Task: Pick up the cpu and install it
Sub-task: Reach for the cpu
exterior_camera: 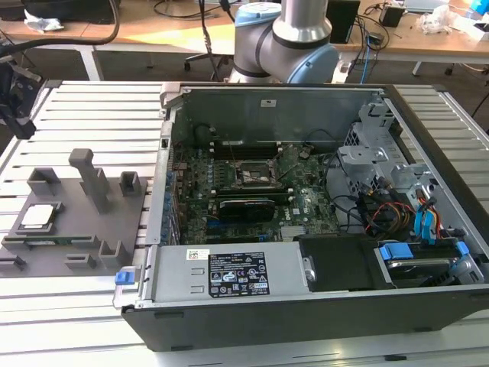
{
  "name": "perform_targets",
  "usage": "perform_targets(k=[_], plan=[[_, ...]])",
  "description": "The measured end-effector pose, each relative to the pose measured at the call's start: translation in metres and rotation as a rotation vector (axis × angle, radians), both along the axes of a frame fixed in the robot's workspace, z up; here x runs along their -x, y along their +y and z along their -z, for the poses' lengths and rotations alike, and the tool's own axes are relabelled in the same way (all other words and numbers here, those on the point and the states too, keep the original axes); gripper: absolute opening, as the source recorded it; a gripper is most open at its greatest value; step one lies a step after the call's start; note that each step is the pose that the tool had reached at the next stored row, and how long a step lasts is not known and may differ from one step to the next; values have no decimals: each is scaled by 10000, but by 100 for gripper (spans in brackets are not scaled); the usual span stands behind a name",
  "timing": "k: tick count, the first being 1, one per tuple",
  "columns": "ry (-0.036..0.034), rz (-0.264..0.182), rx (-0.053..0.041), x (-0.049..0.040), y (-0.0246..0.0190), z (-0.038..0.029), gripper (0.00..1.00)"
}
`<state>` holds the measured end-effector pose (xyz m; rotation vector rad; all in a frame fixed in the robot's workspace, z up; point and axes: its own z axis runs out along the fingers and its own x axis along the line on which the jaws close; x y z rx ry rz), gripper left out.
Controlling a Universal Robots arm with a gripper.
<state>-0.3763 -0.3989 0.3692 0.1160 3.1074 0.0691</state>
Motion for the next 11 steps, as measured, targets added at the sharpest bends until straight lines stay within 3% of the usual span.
perform_targets(k=[11], plan=[[0, 0, 0, 239, 0, 68, 11]])
